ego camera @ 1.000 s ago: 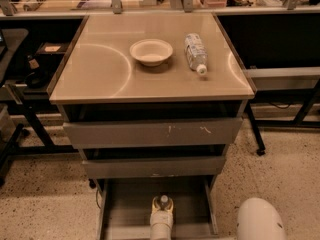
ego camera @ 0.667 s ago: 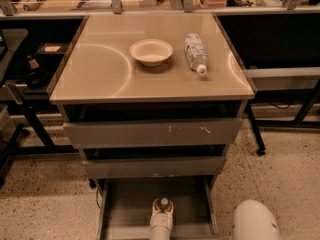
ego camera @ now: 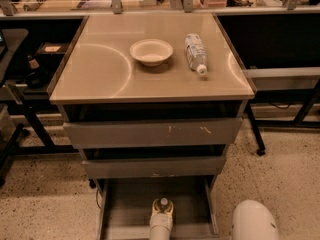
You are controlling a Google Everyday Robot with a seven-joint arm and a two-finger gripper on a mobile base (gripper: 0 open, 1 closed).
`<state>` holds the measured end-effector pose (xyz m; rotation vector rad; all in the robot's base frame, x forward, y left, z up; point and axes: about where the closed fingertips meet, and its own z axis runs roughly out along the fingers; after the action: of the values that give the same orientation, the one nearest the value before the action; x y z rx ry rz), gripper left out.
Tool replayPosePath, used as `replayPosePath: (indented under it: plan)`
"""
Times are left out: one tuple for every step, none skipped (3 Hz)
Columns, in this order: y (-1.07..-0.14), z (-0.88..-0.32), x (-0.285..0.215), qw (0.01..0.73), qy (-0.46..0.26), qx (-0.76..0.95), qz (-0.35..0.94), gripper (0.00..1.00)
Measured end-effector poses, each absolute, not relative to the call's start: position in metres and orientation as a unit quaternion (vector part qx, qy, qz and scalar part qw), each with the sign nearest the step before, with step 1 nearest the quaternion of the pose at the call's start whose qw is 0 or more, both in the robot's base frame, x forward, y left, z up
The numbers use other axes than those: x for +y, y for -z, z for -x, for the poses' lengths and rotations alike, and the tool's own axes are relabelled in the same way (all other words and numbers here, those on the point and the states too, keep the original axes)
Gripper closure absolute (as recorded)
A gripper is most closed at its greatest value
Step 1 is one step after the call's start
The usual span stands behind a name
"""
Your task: Place water bottle into bottom drawer
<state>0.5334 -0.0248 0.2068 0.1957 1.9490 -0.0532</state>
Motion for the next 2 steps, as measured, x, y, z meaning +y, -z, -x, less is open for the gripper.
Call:
replayPosePath:
  plan:
    - [-0.2068, -0.5334, -0.0248, 0.557, 0.023, 0.826, -0.083, 0.59]
    - [-0.2068, -0.5335, -0.0248, 0.557, 0.023, 0.826, -0.083, 0.36]
